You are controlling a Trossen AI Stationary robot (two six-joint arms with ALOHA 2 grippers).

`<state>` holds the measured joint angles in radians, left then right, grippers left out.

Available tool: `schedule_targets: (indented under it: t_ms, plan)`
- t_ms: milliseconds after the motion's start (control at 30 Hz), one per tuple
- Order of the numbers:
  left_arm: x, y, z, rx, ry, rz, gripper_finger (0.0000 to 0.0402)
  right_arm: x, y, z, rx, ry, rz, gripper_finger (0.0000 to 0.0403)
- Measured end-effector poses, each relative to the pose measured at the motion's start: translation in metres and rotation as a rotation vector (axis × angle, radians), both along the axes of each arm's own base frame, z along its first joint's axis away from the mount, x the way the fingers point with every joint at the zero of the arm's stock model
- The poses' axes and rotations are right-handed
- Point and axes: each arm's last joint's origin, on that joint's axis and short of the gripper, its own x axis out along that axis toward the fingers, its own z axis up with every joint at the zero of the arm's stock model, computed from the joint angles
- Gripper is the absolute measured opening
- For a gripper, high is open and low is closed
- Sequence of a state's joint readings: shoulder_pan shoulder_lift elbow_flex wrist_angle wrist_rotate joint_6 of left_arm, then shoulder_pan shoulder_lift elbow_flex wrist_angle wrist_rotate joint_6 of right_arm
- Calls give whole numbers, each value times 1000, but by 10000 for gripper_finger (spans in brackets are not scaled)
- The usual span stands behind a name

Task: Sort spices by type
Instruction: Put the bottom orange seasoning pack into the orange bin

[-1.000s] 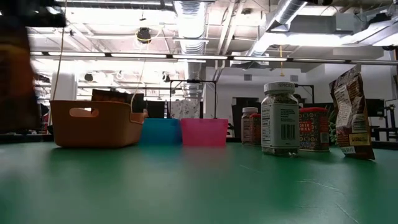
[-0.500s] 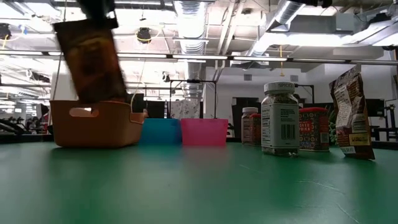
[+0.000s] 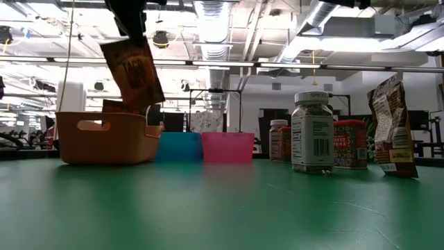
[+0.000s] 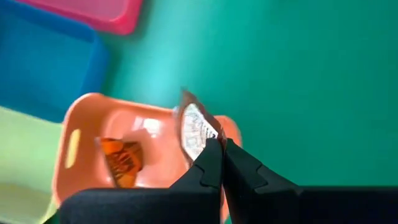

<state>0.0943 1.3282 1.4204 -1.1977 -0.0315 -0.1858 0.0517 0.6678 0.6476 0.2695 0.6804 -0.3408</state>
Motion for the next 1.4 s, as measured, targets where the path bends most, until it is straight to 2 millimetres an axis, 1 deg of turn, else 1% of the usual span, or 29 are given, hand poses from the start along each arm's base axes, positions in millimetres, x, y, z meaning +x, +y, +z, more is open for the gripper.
schedule_targets:
  t_ms: [133,367,500,667,867,1133,1300,1400]
  plan:
    - [2,13,-7,3,56,29,0,0,0,0,0,0,0,305]
    - [13,31,-26,-40,174,63,0,0,0,0,3,-2,1,305]
    - [24,35,-40,-53,240,60,0,0,0,0,2,2,1,305]
    - [32,36,-57,-75,358,56,0,0,0,-1,2,6,1,305]
    - [40,38,-71,-87,425,50,0,0,0,-1,9,5,2,305]
    - [41,39,-71,-63,414,77,4,1,0,-2,16,12,4,305]
    - [42,39,-71,-61,405,78,25,1,0,-2,19,10,5,305]
    - [42,39,-74,-60,407,77,38,1,0,-2,19,11,5,305]
